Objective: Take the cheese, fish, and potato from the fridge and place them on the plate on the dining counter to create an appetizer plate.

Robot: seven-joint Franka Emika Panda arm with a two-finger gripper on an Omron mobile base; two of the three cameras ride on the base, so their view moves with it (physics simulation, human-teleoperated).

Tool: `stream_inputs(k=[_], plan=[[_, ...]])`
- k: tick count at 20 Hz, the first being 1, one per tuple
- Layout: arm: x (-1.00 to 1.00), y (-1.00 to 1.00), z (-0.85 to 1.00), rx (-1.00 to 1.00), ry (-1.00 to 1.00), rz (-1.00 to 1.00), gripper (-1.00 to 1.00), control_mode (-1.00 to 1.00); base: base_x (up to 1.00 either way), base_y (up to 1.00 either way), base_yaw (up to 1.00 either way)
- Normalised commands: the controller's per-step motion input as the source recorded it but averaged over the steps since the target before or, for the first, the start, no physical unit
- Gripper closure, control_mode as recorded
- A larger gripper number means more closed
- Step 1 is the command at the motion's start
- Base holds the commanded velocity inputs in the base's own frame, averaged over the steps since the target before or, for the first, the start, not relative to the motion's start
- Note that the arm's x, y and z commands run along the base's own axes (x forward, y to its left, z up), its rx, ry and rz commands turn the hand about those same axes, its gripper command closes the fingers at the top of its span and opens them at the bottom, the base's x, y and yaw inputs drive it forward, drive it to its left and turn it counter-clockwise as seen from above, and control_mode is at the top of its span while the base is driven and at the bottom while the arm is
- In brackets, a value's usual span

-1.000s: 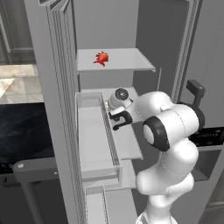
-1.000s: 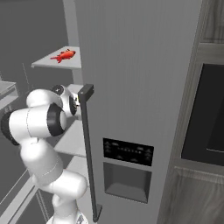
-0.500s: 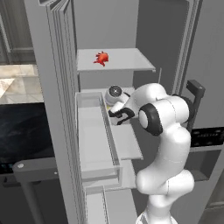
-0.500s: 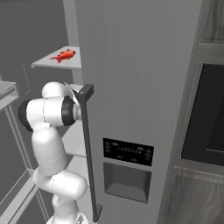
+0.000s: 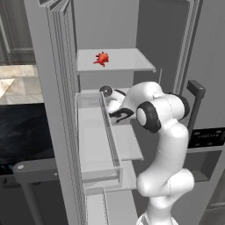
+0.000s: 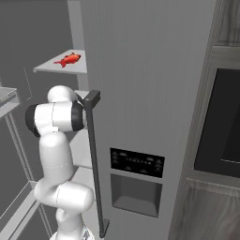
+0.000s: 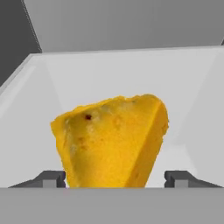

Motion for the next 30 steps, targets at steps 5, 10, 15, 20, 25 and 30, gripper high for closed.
stream_inputs(k=[5,10,15,20,25,30], plan=[[0.03,0.01,-0.35,0.00,0.03,-0.05,1.00,-1.00,0.00,0.00,0.00],[-0.04,-0.20,-0.28,0.00,0.00,-0.05,1.00,-1.00,0.00,0.00,0.00],[-0.28,-0.30,-0.14,0.00,0.00,-0.04,1.00,-1.00,0.00,0.00,0.00],[-0.91,-0.25,-0.01,0.00,0.00,-0.02,1.00,-1.00,0.00,0.00,0.00],[-1.00,-0.07,0.08,0.00,0.00,0.00,1.00,-1.00,0.00,0.00,0.00],[-1.00,0.00,0.45,0.00,-0.03,0.00,1.00,-1.00,0.00,0.00,0.00]])
